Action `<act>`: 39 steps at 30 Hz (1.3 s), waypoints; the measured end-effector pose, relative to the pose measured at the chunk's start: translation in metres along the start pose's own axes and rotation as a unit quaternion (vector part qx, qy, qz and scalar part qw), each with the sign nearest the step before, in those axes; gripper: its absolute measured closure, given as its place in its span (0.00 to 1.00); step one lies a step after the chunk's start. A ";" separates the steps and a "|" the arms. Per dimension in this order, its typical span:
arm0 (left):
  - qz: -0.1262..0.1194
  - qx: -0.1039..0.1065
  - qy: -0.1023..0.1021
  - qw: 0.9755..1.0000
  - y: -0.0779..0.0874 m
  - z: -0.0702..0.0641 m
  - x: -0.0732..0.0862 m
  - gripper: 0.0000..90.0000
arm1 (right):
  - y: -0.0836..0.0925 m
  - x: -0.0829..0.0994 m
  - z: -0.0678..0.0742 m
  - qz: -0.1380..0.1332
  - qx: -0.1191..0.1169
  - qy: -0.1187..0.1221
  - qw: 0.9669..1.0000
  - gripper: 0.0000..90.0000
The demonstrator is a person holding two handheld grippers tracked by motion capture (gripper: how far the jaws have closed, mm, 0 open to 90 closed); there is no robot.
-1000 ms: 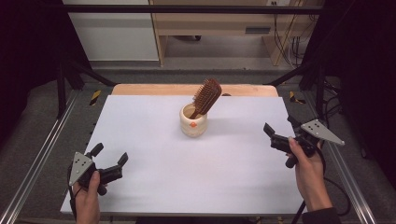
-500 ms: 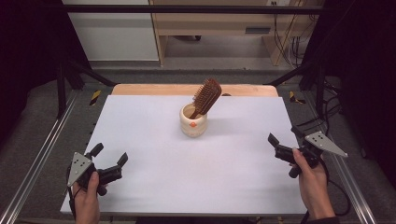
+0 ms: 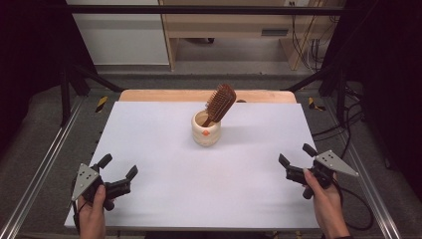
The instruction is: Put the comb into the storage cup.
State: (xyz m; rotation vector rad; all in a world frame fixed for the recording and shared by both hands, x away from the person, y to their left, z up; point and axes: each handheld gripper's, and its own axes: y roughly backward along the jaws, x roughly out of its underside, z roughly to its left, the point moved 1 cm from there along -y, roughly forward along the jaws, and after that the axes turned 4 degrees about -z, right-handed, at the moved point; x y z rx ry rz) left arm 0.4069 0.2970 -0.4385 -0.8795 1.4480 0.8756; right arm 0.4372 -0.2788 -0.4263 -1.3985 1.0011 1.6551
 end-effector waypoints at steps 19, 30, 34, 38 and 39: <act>0.005 0.004 -0.013 1.000 -0.001 -0.003 0.001 0.01 | 0.001 0.029 0.016 0.004 -0.019 0.009 1.000 0.04; 0.004 0.018 -0.009 1.000 -0.002 -0.006 0.001 0.01 | -0.003 0.042 0.025 0.022 -0.034 0.033 0.999 0.03; 0.004 0.024 -0.011 1.000 -0.003 -0.007 0.001 0.01 | -0.004 0.045 0.028 0.025 -0.040 0.033 0.998 0.03; 0.003 0.030 -0.011 0.999 -0.004 -0.008 0.001 0.01 | -0.004 0.048 0.031 0.029 -0.048 0.033 0.998 0.03; 0.003 0.031 -0.010 0.999 -0.004 -0.008 0.001 0.01 | -0.005 0.049 0.032 0.029 -0.049 0.033 0.998 0.03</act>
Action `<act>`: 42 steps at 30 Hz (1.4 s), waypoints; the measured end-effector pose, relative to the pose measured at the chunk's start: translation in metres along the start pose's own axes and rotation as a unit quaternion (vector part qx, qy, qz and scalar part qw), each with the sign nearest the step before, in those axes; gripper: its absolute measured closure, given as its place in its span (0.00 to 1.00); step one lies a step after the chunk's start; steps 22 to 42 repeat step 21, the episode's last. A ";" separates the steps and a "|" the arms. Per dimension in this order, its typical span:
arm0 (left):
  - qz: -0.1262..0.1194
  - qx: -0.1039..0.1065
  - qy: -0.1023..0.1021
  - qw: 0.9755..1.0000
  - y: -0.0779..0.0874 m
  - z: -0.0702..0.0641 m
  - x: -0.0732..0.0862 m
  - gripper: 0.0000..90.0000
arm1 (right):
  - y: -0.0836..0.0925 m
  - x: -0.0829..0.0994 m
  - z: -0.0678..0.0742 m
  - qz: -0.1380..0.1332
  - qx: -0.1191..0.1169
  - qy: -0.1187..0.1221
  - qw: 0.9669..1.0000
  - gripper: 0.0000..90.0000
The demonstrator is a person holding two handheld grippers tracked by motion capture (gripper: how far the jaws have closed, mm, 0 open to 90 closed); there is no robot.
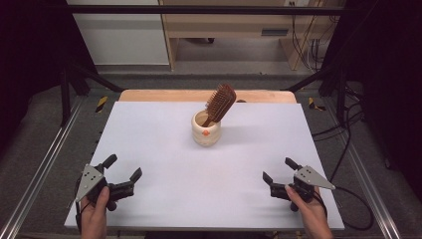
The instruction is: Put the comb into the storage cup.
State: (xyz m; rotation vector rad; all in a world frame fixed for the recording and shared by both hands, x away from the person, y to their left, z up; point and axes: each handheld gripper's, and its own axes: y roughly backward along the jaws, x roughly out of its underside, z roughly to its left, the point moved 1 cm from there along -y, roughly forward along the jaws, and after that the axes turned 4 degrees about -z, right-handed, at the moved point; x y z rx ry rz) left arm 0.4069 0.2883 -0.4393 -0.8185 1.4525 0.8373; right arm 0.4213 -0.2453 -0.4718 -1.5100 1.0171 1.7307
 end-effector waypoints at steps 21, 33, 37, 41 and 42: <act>-0.006 0.005 0.000 1.000 -0.001 -0.003 0.000 0.01 | -0.014 0.000 0.015 -0.003 -0.035 0.016 0.999 0.03; -0.006 0.005 0.000 1.000 -0.001 -0.003 0.000 0.01 | -0.014 0.000 0.015 -0.003 -0.035 0.016 0.999 0.03; -0.006 0.005 0.000 1.000 -0.001 -0.003 0.000 0.01 | -0.014 0.000 0.015 -0.003 -0.035 0.016 0.999 0.03; -0.006 0.005 0.000 1.000 -0.001 -0.003 0.000 0.01 | -0.014 0.000 0.015 -0.003 -0.035 0.016 0.999 0.03; -0.006 0.005 0.000 1.000 -0.001 -0.003 0.000 0.01 | -0.014 0.000 0.015 -0.003 -0.035 0.016 0.999 0.03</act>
